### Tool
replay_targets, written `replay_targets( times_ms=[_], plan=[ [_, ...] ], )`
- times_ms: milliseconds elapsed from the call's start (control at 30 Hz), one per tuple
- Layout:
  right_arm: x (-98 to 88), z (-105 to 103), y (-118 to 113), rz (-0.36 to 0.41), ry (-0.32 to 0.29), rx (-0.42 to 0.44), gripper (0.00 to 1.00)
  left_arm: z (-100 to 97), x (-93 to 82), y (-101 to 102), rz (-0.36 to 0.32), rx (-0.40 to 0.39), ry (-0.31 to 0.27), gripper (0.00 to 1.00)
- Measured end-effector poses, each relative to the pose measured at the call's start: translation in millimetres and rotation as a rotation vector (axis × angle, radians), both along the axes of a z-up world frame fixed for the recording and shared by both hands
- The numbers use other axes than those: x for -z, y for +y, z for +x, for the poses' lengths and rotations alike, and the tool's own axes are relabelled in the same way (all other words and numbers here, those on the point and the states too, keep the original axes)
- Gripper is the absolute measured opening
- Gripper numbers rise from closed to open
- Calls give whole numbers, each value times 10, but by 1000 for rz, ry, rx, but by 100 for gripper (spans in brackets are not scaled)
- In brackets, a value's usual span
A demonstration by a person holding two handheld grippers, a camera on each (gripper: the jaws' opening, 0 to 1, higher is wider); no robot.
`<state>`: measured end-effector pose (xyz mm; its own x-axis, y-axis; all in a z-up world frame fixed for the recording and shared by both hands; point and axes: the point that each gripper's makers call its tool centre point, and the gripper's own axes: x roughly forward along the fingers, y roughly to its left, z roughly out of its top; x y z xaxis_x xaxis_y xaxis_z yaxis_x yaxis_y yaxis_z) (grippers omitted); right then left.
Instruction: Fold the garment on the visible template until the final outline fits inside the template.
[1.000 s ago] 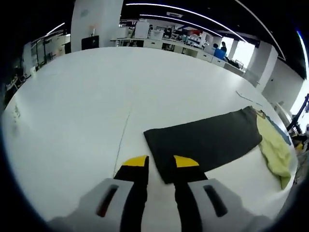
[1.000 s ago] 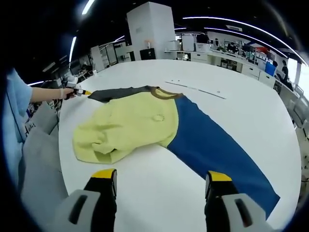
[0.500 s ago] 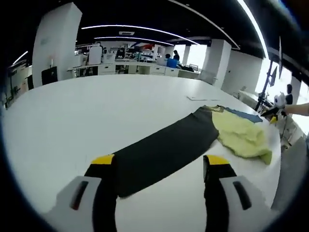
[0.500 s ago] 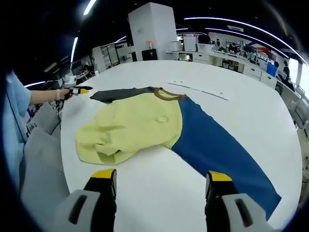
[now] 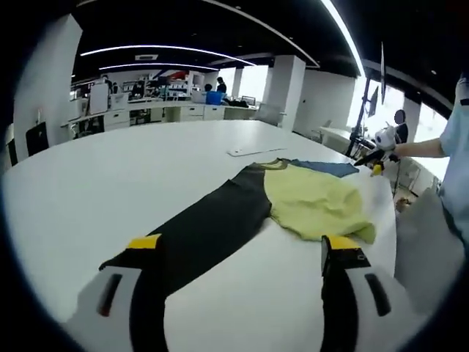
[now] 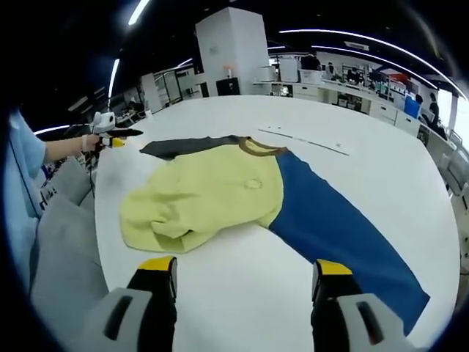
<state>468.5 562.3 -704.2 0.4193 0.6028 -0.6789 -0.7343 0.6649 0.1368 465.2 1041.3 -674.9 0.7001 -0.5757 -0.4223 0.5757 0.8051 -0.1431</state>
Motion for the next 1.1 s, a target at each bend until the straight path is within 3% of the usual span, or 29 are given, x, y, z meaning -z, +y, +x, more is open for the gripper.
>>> replay_targets(
  times_ms=[233,600,1100],
  plan=[
    [-35,-78,100,5,-19,-26,74,-151,-111,-432,10,100,-42,82],
    [-47,-276,325,6,-41,-98,74,-492,-128,-1074,3,199,-53,80],
    [-64,-442,543,18,-55,-158,73,-735,-98,-1321,-3,261,-36,78]
  ],
)
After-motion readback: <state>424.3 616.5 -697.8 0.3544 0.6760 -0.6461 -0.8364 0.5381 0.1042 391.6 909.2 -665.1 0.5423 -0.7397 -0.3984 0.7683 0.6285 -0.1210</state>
